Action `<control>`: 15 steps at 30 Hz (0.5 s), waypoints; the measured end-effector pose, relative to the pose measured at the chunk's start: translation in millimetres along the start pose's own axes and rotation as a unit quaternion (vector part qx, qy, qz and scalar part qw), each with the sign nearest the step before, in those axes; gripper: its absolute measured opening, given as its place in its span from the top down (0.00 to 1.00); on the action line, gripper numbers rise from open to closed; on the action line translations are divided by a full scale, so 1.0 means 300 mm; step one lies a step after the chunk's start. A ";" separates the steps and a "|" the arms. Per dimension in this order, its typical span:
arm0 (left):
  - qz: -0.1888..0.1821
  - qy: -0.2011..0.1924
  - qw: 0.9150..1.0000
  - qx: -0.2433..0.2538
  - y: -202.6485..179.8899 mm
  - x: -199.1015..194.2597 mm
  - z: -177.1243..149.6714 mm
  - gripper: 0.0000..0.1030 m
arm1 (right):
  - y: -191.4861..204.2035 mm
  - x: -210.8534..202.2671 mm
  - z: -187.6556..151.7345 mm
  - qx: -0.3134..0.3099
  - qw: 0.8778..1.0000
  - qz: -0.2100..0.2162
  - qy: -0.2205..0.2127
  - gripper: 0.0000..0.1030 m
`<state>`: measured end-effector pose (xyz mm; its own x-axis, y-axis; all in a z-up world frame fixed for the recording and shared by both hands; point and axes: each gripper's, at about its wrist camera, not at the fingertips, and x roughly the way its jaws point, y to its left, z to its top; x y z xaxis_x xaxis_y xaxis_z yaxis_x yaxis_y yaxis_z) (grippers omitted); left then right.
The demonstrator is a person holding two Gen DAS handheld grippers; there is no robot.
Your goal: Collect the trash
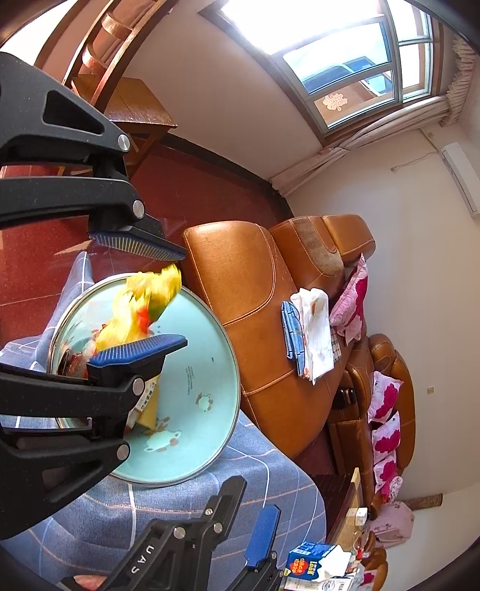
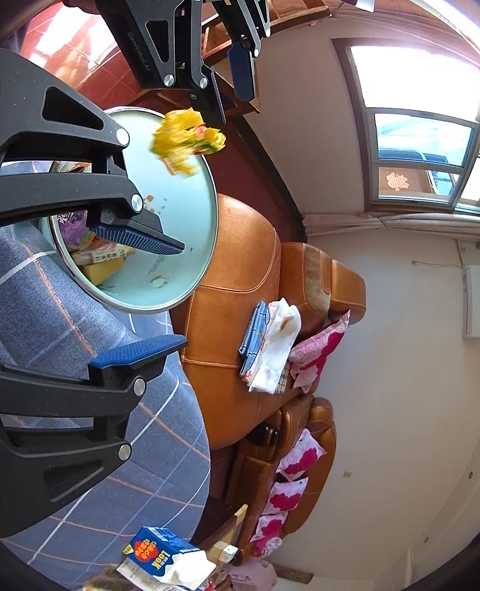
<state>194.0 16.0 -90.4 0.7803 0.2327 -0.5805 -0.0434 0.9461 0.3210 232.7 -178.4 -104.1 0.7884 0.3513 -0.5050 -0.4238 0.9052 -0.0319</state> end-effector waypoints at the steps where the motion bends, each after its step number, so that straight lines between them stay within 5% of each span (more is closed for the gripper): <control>1: 0.002 -0.002 1.000 -0.002 0.002 -0.005 -0.001 0.44 | -0.010 -0.009 -0.005 0.006 1.000 -0.004 -0.003 0.54; 3: 0.013 -0.015 1.000 -0.013 0.009 -0.024 -0.003 0.26 | -0.026 -0.032 -0.011 0.014 1.000 -0.011 -0.011 0.52; 15: 0.022 -0.059 0.996 -0.055 0.022 -0.122 -0.017 0.14 | -0.073 -0.146 -0.046 0.035 0.996 -0.048 -0.064 0.46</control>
<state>161.9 14.9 -70.7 0.8433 0.2536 -0.4738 -0.1434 0.9559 0.2565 201.3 -217.0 -93.3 0.8758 0.2854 -0.3892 -0.3146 0.9491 -0.0120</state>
